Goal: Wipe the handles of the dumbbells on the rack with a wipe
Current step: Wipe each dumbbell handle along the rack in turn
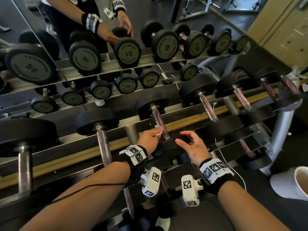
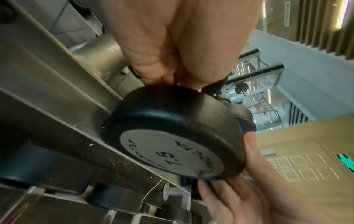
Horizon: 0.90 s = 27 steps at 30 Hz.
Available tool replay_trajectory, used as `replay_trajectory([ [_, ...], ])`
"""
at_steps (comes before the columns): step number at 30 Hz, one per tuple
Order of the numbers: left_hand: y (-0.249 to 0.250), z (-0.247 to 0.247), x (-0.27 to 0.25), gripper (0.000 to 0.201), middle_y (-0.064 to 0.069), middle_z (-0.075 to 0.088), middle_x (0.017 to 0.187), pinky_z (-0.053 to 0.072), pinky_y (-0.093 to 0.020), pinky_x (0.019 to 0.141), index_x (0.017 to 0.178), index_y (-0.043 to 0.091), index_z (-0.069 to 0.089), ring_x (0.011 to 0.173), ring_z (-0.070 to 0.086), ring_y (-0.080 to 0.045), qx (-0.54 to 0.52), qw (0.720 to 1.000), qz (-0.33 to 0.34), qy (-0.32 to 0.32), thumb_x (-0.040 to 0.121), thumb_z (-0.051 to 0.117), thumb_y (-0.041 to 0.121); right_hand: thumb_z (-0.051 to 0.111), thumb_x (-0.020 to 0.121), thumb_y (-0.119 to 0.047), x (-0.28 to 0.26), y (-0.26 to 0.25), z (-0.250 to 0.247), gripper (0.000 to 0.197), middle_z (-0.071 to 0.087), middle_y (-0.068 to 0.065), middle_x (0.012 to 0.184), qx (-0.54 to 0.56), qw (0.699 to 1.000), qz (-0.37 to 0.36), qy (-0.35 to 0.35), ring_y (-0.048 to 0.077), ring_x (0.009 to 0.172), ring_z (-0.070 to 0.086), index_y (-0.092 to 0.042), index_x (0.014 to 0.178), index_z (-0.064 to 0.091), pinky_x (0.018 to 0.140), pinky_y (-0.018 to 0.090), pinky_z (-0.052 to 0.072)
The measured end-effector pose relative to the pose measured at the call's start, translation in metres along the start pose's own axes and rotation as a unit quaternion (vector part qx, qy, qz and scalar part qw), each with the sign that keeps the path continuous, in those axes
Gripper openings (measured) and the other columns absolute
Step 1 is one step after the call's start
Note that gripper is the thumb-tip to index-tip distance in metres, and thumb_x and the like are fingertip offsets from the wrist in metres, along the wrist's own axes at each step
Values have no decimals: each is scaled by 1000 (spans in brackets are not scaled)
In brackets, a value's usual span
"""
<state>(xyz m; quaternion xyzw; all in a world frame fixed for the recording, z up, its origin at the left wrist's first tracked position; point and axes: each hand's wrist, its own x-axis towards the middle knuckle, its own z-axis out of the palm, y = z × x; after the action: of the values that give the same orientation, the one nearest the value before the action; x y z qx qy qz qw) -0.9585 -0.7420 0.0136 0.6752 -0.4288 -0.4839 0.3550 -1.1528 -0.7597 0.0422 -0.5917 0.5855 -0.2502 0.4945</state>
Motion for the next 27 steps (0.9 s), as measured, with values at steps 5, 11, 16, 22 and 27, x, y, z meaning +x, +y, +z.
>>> replay_trajectory([
  [5,9,-9,-4,27,13,69,106,42,-11,73,115,35,72,90,62,-2,43,997,-34,-56,99,52,43,78,81,-31,1,1,0,41,64,0,118,6,1000,1,-2,18,113,59,-22,117,61,104,44,46],
  [11,24,-24,1,33,9,67,117,47,-24,91,115,40,71,100,61,-10,232,963,0,-134,101,45,25,77,82,-32,1,0,0,42,64,1,119,3,1000,6,-7,18,114,59,-23,119,60,105,45,46],
  [16,10,-30,3,23,-3,69,103,54,-19,71,111,15,74,84,63,-11,-34,994,-66,-86,97,56,13,77,83,-29,-1,-1,0,42,64,2,120,12,1000,9,-11,20,115,59,-21,120,59,105,46,45],
  [22,5,-33,11,31,5,66,100,55,-15,69,124,16,63,74,68,2,-237,965,-39,111,99,49,3,76,82,-30,0,-1,0,44,64,5,120,20,1000,8,-14,22,115,60,-20,121,58,104,47,46],
  [27,13,7,6,24,-6,67,100,56,-17,66,118,11,68,76,68,-9,-305,949,-77,32,101,53,20,77,81,-30,2,2,1,45,64,5,121,22,1000,7,-6,23,116,59,-20,121,59,103,48,47],
])
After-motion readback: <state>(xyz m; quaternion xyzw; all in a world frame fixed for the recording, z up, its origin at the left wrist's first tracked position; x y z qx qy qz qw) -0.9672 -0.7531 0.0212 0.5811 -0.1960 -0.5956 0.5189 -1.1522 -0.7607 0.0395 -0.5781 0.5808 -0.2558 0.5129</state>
